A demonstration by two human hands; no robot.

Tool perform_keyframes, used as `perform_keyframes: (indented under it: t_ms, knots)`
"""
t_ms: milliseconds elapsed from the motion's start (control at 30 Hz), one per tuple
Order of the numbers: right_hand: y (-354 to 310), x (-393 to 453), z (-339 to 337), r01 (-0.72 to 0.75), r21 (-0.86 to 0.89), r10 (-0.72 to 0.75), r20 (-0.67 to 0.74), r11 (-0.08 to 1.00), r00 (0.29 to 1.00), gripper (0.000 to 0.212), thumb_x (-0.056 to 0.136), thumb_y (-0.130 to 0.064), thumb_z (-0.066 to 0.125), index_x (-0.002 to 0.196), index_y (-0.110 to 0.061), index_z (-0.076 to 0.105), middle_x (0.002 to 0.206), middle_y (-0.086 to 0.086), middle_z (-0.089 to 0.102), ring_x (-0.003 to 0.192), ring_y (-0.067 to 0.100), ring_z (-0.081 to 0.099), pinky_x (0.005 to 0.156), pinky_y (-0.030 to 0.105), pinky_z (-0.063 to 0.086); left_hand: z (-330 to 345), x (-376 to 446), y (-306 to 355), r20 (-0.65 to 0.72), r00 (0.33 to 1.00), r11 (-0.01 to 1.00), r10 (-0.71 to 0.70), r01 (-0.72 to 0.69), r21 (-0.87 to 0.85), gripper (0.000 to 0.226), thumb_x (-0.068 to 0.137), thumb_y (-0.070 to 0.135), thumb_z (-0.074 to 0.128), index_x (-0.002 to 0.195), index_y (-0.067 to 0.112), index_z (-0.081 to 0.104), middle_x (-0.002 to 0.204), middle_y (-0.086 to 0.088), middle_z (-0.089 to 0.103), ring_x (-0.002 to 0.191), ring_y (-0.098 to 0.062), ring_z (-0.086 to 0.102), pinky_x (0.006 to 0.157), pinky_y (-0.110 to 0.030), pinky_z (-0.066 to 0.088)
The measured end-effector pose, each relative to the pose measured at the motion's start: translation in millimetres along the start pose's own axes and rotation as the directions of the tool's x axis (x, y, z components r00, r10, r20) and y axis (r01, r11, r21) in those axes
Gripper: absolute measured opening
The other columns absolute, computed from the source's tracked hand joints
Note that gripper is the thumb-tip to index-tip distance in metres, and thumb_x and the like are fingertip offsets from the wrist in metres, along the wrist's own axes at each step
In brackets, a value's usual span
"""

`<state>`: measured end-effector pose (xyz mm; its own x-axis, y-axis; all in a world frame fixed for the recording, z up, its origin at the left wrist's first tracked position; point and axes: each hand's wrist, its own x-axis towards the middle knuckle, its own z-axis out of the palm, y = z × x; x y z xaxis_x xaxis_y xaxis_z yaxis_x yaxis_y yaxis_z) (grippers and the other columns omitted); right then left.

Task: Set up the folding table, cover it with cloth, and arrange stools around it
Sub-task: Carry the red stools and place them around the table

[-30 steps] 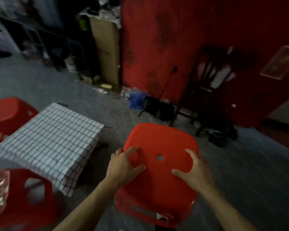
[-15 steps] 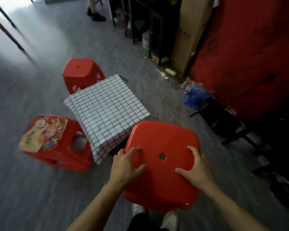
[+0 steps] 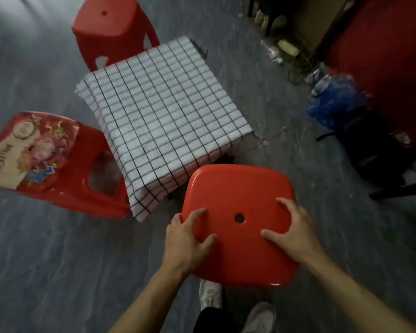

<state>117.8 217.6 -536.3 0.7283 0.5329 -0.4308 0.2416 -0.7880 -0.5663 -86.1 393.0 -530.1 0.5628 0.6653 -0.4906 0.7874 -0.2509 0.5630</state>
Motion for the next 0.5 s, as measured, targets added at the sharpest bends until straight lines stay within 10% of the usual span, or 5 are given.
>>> perform_keyframes:
  t_ms: [500]
  knots:
    - [47.7, 54.6, 92.7, -0.097, 0.119, 0.090, 0.068, 0.988, 0.994, 0.082, 0.062, -0.046, 0.088, 0.132, -0.043, 0.046, 0.131, 0.003, 0.051, 0.114, 0.020, 0.055, 0.099, 0.044, 0.050, 56.7, 92.8, -65.9, 0.030, 0.999, 0.999, -0.030, 0.031, -0.014, 0.057, 0.079, 0.052, 0.070, 0.131, 0.050, 0.045, 0.135, -0.001, 0.036, 0.124, -0.026, 0.042, 0.102, -0.050, 0.047]
